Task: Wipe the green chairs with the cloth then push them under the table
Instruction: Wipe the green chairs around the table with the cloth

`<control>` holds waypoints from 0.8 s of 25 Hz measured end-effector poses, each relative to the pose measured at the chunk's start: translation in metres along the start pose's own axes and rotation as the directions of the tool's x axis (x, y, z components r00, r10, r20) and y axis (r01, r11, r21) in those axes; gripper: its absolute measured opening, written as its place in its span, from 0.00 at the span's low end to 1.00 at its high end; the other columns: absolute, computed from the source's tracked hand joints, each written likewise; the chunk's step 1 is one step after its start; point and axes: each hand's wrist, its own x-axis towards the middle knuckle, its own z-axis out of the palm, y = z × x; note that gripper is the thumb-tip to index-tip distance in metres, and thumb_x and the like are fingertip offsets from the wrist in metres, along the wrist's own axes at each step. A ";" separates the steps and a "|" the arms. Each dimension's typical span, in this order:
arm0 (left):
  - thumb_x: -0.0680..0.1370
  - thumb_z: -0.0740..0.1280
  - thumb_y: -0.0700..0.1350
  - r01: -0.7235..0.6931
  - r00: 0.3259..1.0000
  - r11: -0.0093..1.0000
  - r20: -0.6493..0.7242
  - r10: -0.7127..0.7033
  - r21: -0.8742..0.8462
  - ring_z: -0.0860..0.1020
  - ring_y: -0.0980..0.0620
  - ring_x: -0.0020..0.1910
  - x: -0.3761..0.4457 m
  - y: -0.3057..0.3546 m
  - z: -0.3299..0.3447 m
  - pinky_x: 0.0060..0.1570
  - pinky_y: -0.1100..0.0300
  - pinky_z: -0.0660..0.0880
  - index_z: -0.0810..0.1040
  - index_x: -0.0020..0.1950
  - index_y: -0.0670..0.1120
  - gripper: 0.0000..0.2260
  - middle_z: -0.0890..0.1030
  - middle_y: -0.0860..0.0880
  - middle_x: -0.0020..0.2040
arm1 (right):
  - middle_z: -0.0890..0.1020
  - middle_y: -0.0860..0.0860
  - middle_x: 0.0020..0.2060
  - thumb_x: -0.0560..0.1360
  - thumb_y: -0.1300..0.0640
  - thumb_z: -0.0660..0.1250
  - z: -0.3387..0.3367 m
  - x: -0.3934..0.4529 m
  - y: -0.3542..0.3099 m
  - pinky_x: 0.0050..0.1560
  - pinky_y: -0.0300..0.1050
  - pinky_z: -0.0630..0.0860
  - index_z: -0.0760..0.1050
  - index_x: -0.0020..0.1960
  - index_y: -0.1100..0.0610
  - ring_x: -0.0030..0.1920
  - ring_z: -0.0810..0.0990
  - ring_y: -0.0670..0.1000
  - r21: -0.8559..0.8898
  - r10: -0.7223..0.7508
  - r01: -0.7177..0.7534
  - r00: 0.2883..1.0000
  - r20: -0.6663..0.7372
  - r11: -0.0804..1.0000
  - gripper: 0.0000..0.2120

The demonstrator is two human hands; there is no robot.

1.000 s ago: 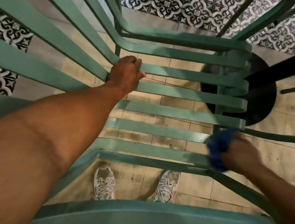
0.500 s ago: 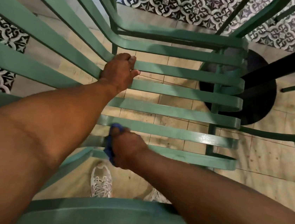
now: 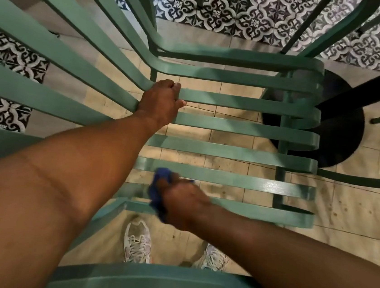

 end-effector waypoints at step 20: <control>0.80 0.63 0.54 -0.015 0.999 0.997 0.046 0.012 0.074 0.70 0.43 0.64 0.009 -0.006 0.000 0.58 0.51 0.70 0.69 0.70 0.44 0.23 0.74 0.44 0.63 | 0.68 0.58 0.60 0.72 0.56 0.70 -0.031 0.075 -0.010 0.54 0.48 0.72 0.67 0.67 0.56 0.59 0.69 0.58 0.253 0.256 -0.175 0.907 -0.334 0.951 0.25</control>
